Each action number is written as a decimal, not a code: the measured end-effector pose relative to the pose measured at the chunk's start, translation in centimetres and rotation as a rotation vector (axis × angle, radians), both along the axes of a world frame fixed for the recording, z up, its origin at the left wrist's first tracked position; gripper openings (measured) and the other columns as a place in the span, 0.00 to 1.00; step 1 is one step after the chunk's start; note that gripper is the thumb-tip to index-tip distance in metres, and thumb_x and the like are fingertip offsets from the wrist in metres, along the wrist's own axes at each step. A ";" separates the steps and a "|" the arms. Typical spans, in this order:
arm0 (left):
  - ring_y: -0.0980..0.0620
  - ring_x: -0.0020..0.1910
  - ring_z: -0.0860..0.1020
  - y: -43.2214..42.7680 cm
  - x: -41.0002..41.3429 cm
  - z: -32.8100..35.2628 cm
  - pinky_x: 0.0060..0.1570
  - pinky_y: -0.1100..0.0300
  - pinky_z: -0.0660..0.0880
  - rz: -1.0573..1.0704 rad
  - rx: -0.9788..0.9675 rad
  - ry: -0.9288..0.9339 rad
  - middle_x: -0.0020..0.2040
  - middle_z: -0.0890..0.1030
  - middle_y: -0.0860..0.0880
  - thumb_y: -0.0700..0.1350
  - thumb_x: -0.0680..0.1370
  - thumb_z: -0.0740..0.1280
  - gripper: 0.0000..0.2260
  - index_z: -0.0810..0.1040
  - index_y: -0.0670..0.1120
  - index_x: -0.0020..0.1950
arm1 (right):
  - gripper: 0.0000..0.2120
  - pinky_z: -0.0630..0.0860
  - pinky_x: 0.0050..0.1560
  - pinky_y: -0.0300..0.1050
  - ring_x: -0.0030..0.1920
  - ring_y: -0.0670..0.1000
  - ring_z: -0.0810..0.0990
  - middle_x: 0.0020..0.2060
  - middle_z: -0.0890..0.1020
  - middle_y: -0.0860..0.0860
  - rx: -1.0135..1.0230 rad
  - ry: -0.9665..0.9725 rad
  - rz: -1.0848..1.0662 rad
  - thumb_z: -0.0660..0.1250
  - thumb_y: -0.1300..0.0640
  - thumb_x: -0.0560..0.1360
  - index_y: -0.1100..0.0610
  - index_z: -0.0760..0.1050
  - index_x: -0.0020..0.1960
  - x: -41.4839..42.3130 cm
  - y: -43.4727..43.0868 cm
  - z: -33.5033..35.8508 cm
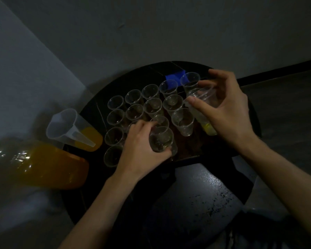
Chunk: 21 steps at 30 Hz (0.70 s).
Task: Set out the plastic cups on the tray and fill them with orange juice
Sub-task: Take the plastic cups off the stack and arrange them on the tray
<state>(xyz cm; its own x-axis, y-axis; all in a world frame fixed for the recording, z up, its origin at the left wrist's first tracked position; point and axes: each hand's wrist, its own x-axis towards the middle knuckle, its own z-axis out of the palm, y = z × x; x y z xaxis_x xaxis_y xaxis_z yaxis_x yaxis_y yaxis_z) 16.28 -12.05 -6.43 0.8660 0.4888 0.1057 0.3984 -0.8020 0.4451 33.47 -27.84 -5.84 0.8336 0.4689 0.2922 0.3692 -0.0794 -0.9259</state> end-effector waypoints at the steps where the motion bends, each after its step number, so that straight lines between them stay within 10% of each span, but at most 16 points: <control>1: 0.57 0.64 0.69 0.0 0.1 -0.1 0.62 0.63 0.67 -0.003 0.000 -0.005 0.61 0.71 0.59 0.59 0.66 0.79 0.33 0.73 0.55 0.69 | 0.39 0.78 0.63 0.49 0.62 0.40 0.77 0.63 0.79 0.45 0.002 0.001 -0.003 0.76 0.44 0.69 0.52 0.63 0.73 0.0 0.0 0.0; 21: 0.58 0.63 0.71 -0.4 -0.5 -2.1 0.64 0.58 0.73 -0.023 0.015 0.042 0.64 0.69 0.57 0.55 0.66 0.81 0.37 0.71 0.53 0.71 | 0.39 0.78 0.62 0.51 0.62 0.42 0.78 0.63 0.78 0.46 0.001 -0.005 0.007 0.75 0.41 0.69 0.52 0.64 0.73 -0.5 0.2 0.0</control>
<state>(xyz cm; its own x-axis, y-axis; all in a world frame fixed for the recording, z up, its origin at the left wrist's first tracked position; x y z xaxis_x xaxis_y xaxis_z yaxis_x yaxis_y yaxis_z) 15.80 -12.46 -8.58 0.8809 0.4671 0.0757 0.3978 -0.8176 0.4164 32.95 -27.66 -5.83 0.8288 0.4744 0.2966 0.3744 -0.0763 -0.9241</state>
